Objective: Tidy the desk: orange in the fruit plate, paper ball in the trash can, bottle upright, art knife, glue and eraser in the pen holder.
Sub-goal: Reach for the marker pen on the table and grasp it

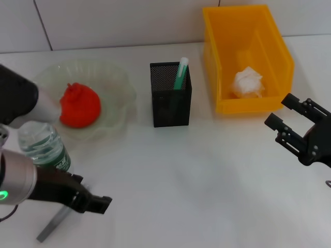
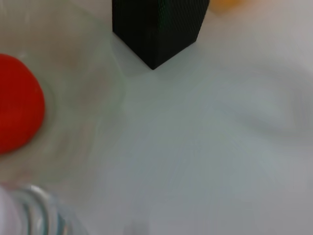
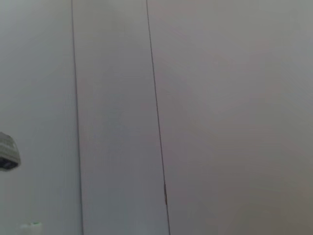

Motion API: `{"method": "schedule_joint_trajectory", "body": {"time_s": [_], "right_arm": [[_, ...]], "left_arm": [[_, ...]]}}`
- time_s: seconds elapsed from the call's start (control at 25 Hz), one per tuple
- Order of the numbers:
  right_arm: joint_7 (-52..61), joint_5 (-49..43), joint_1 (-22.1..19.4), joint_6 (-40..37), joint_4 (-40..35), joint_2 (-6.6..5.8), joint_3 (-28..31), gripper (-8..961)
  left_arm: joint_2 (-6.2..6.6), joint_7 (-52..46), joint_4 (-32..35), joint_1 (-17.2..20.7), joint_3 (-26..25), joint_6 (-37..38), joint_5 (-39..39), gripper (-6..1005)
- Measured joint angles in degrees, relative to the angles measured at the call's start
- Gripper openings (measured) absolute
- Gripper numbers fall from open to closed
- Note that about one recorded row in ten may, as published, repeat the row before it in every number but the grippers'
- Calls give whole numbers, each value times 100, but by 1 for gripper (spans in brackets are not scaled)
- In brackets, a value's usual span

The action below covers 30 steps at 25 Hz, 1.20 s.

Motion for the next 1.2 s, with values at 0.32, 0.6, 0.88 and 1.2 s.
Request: {"method": "schedule_joint_trajectory", "body": {"time_s": [0.32,0.6,0.88,1.2], "right_arm": [[-4,-9,-15,54,30,-17,-2,609],[-7,-16,31,56,35,-34,-9,608],[-9,-19,63,120,41,-38,-16,608],[-9,-19,150,228,53,-38,-41,609]], "left_arm": [[-7,-441,-101,-300,238,8,543,802],[-17,-491,-305,-359,436,-34,683,801],[-16,-495,-705,-501,400,-83,736,800],[-17,-498,-1196,-759,388,-129,754,798]]}}
